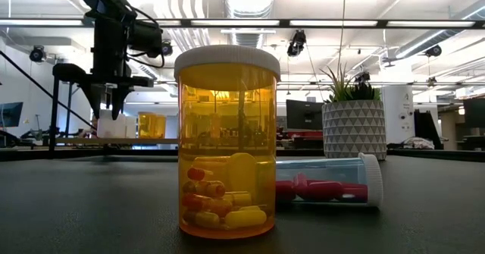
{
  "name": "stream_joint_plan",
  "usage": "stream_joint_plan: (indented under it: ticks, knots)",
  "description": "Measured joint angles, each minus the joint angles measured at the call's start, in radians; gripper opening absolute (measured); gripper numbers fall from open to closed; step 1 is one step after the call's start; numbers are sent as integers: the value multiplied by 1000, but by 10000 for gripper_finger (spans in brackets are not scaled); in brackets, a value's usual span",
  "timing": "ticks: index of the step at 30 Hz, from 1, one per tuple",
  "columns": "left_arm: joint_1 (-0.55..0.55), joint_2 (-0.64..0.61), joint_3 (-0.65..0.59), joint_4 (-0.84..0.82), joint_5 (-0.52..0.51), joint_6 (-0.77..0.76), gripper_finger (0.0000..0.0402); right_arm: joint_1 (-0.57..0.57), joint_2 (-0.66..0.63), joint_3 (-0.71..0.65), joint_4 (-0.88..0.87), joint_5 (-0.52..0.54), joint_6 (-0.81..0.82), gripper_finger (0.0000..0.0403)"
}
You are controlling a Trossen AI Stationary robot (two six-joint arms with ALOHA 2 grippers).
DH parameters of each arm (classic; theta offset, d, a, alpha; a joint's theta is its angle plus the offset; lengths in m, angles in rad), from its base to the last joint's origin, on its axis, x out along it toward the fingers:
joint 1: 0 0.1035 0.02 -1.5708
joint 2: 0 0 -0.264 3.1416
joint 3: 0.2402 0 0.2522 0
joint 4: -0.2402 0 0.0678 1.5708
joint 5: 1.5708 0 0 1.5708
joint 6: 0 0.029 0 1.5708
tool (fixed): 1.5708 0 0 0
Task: Pick and place medicine bottles onto shelf by color
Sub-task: Put the white pill bottle on the shelf aligned with the other white pill bottles
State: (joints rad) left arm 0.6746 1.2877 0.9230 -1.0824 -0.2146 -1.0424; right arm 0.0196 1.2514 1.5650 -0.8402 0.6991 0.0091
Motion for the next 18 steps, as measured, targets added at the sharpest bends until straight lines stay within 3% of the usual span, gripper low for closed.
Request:
stream_joint_plan:
  ticks: [9,18]
  knots:
    - [0,3,-4,-1,-2,0,180,0,0,0,0,0,-14,226]
    - [0,2,-3,2,-109,-1,205,0,0,0,0,0,-48,226]
